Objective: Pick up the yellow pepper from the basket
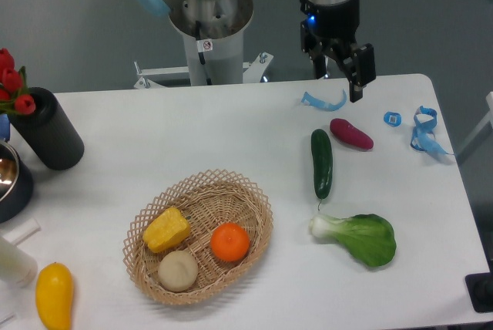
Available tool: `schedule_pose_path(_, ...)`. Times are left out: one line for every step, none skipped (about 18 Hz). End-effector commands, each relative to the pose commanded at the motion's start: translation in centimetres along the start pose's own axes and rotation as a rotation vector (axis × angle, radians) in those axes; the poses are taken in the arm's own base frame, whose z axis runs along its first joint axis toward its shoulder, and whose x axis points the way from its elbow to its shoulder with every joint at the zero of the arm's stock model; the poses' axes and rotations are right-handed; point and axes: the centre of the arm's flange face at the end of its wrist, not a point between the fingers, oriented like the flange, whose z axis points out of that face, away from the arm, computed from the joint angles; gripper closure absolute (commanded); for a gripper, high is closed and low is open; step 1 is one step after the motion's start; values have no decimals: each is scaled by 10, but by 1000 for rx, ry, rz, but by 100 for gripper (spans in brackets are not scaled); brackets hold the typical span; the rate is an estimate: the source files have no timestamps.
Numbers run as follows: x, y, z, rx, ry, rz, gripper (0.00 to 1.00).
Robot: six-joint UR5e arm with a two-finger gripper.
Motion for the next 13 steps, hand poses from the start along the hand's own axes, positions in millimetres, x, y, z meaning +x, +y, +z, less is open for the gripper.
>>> schedule_pose_path(0,0,0,0,-1,5,0)
schedule_pose_path(0,-1,1,2,0,6,0)
schedule_pose_path(-1,-1,1,4,0,5,0)
schedule_pose_path(-1,-1,1,8,-1,3,0)
schedule_pose_path(-1,-2,1,9,-1,4,0)
schedule_pose_path(0,-2,2,9,1,4,0)
schedule_pose_path(-1,-2,2,9,2,4,0)
schedule_pose_path(-1,-2,3,9,2,4,0)
schedule_pose_path(-1,-2,4,10,7,2,0)
schedule_pose_path(-1,-1,5,11,6,1,0)
schedule_pose_path(-1,-1,6,14,9,1,0)
schedule_pose_path(-1,-2,7,23,9,-7,0)
schedule_pose_path(-1,-3,7,34,10,-30,0)
